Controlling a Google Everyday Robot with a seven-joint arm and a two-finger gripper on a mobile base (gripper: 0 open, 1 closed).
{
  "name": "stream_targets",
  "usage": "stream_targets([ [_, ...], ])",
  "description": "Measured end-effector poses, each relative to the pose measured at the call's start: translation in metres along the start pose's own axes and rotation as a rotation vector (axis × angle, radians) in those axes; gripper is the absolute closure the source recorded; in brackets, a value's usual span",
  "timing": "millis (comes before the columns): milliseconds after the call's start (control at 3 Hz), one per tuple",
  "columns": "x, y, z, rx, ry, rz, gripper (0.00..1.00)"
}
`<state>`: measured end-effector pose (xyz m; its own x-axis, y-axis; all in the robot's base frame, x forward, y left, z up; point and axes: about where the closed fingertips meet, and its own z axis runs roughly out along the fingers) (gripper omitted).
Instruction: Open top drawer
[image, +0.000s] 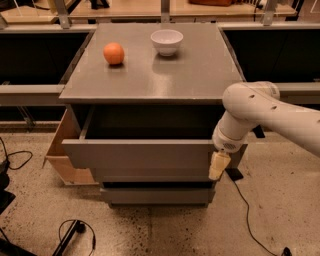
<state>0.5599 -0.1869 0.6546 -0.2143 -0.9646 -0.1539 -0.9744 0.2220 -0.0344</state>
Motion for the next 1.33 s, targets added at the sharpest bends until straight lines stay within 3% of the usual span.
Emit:
stream_targets([
  [333, 0.002, 0.015, 0.0, -0.026, 0.004, 0.011, 0.56],
  [667, 0.001, 0.014, -0.002, -0.026, 0.004, 0.011, 0.8],
  [1000, 0.014, 0.057, -0.01, -0.068, 0.038, 0.044, 1.0],
  [1333, 0.017, 0.064, -0.01, -0.074, 0.039, 0.05, 1.0],
])
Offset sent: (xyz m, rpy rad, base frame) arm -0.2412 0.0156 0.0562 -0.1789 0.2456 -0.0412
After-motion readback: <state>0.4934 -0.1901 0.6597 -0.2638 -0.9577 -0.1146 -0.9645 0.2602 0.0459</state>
